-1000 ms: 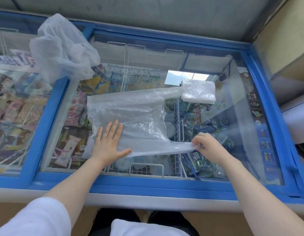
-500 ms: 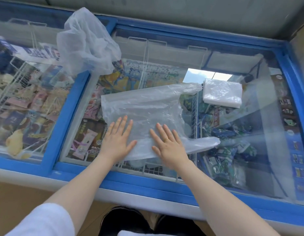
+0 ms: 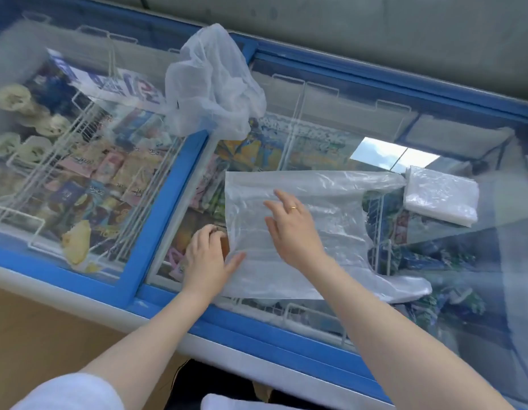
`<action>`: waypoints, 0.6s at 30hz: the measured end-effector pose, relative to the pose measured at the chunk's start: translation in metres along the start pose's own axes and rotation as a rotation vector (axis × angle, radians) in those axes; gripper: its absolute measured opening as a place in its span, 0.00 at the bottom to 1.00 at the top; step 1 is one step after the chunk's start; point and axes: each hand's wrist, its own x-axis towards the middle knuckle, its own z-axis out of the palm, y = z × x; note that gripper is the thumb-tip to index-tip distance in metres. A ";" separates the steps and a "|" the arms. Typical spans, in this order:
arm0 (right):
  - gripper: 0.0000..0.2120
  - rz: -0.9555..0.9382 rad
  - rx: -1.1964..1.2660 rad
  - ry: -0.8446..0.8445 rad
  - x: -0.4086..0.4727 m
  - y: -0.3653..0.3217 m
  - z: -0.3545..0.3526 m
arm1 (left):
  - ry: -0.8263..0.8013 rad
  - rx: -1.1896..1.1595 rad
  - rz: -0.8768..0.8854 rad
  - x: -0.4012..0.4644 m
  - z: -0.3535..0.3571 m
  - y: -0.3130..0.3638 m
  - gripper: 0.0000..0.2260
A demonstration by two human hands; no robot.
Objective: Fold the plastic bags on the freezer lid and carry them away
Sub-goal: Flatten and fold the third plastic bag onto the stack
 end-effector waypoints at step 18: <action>0.18 0.263 0.522 0.032 0.123 0.015 -0.032 | -0.196 -0.658 -0.164 0.036 -0.027 0.010 0.09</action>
